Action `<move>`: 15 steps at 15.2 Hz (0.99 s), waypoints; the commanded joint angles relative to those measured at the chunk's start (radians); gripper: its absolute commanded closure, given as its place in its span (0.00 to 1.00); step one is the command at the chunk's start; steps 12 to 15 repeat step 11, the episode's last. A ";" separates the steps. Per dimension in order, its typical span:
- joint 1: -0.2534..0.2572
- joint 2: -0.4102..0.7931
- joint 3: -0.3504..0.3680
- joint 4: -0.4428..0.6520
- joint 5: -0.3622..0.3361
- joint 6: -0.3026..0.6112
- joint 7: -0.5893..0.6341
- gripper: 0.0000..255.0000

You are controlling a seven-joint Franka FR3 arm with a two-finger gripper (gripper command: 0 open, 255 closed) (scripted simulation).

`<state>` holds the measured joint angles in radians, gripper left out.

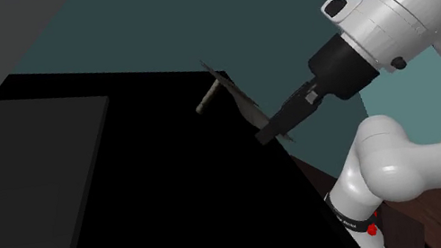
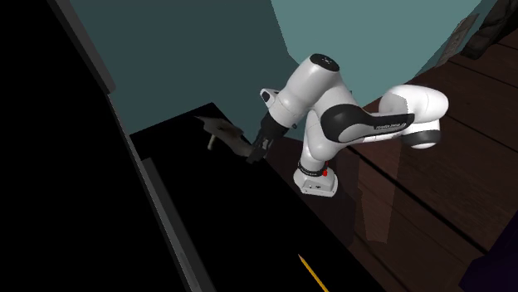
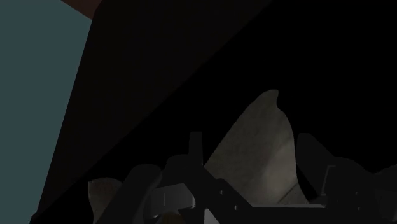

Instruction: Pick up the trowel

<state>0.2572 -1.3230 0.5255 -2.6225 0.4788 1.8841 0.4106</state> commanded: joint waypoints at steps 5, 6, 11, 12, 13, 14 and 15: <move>-0.024 0.034 -0.036 0.089 -0.034 -0.055 -0.002 1.00; -0.028 0.041 -0.042 0.105 -0.039 -0.063 -0.002 1.00; -0.040 0.064 -0.057 0.154 -0.054 -0.090 -0.002 1.00; -0.040 0.064 -0.057 0.154 -0.054 -0.090 -0.002 1.00; -0.040 0.064 -0.057 0.154 -0.054 -0.090 -0.002 1.00; -0.040 0.064 -0.057 0.154 -0.054 -0.090 -0.002 1.00; -0.040 0.064 -0.057 0.154 -0.054 -0.090 -0.002 1.00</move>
